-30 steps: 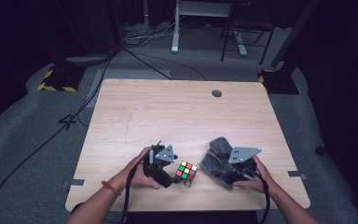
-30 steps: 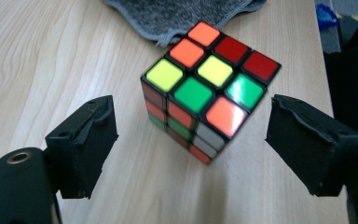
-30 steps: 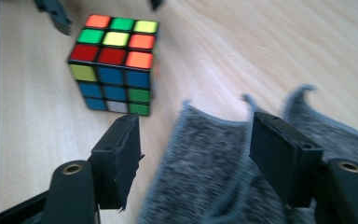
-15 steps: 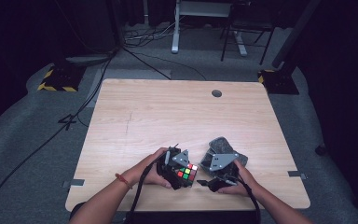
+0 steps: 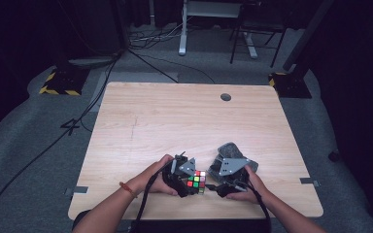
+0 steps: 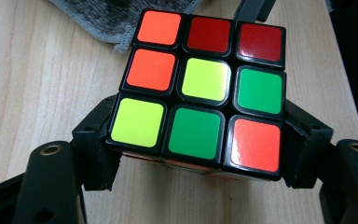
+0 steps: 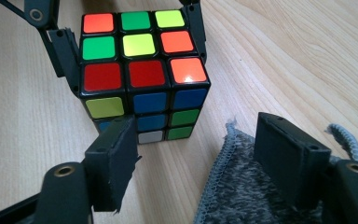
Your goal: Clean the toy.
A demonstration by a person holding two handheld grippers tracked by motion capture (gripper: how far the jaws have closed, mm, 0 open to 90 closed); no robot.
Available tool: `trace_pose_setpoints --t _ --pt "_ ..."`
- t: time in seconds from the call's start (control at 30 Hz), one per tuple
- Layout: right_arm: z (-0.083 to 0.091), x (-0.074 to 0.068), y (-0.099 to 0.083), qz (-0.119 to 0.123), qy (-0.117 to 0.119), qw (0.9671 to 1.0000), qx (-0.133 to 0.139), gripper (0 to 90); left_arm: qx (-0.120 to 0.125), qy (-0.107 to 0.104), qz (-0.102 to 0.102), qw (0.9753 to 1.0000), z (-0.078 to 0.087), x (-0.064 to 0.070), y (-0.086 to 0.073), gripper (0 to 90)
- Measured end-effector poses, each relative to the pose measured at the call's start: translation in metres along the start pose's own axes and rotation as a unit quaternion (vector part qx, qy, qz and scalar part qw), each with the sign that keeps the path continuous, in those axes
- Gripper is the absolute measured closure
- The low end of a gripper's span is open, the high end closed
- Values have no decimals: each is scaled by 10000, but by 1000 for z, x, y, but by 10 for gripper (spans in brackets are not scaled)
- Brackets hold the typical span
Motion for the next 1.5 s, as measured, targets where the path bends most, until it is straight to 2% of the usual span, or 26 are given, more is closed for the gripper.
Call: trace_pose_setpoints --t 0.1,0.17,0.33,0.43,0.57,0.67,0.77,0.87,0.93,0.97,1.03,1.13,1.23,1.27,1.33,1.43,1.5 --pt "1 1 1 100 -96 9999 15 307 63 4 69 10000 0 -1 1 271" --pt "2 2 3 -41 -70 9999 79 308 88 38 103 9999 1 -3 1 270" --pt "7 5 11 -32 -147 9997 217 309 211 118 137 9996 2 -4 4 269" --pt "10 4 18 -42 -111 9994 329 317 187 129 125 9997 1 -5 4 259" --pt "11 2 26 113 -171 9988 435 339 163 88 171 9997 -1 -7 4 236" --pt "13 0 37 45 -41 9984 569 353 113 32 148 9998 -4 -6 6 221" --pt "12 -3 44 151 -28 9983 564 374 107 -1 217 9997 -6 -7 6 163" --pt "8 -5 48 140 46 9984 543 376 203 -37 300 9993 -6 -8 5 123" --pt "6 -5 51 105 69 9985 536 396 269 38 401 9988 -6 -10 3 108" --pt "5 -5 52 148 74 9984 549 437 269 74 420 9987 -6 -11 3 102" --pt "4 -6 53 197 46 9983 542 460 301 92 459 9984 -7 -13 1 95" --pt "3 -5 54 176 17 9984 537 471 271 79 409 9988 -8 -13 0 87" --pt "7 -1 57 21 -19 9980 635 528 149 -76 305 9994 -9 -8 -1 145" --pt "8 -1 57 8 -5 9979 643 529 115 -77 348 9993 -9 -7 -2 170" --pt "10 1 54 -61 57 9981 613 529 222 -85 363 9991 -6 -8 -3 289" --pt "10 4 44 -27 71 9989 465 527 153 -9 359 9992 -4 -8 -4 296" --pt "9 4 37 -42 133 9993 339 523 201 -13 330 9993 -5 -9 -3 305"
Point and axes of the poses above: each handheld gripper's, and its own axes: z roughly backward along the jaws, y roughly out of its top, x roughly to its right, the point moved 10 cm from there along -z, roughly forward along the jaws, and after that the axes turned 14 degrees about -y, right-handed, at the moved point
